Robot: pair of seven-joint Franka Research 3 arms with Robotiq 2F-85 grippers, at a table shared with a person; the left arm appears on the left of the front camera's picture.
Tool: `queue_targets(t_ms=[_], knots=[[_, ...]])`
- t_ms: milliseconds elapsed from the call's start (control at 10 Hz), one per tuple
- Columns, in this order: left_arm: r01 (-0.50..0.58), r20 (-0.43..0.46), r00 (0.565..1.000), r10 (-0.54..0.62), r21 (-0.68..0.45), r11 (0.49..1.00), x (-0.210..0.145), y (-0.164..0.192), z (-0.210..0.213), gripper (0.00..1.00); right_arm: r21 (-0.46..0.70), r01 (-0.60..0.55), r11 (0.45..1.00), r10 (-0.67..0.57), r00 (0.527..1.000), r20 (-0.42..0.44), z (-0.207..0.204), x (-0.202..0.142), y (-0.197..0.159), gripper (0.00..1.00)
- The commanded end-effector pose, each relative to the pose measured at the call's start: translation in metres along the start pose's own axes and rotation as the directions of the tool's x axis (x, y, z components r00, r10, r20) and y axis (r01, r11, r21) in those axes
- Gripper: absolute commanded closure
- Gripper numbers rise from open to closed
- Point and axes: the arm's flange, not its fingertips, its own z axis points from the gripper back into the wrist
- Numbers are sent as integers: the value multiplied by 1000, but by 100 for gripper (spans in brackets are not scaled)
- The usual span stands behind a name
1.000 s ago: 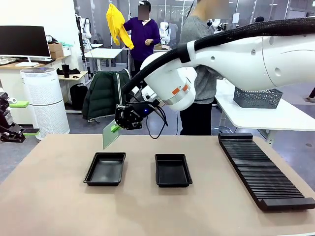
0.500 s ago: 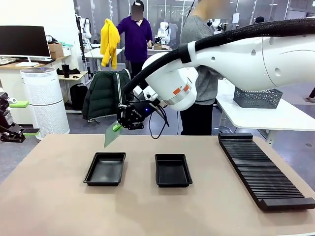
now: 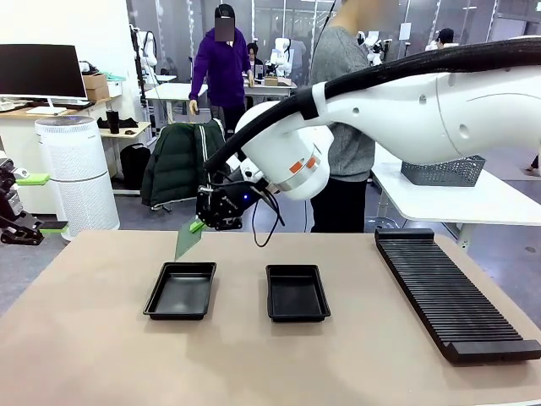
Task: Inspect and transfer BCBs to ESD trays.
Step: Pick up the Blank PCB from the PCB Rack and place it in the left ESD tray.
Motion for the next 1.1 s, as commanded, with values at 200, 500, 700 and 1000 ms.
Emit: queue_targets(t_ms=[200, 500, 700, 1000], knots=[[3, 3, 1000, -3, 0, 1000, -1, -1, 1, 0, -37, 64, 997, -63, 997, 40, -40, -6, -13, 98], [3, 3, 1000, -3, 0, 1000, -1, -1, 1, 0, -48, 77, 996, -75, 997, 26, -68, -10, -31, 98], [3, 3, 1000, -3, 0, 1000, -1, -1, 1, 0, -48, 68, 997, -66, 997, 31, -81, -12, -36, 98], [3, 3, 1000, -3, 0, 1000, -1, -1, 1, 0, -46, 103, 994, -100, 993, 67, -100, -12, -44, 98]])
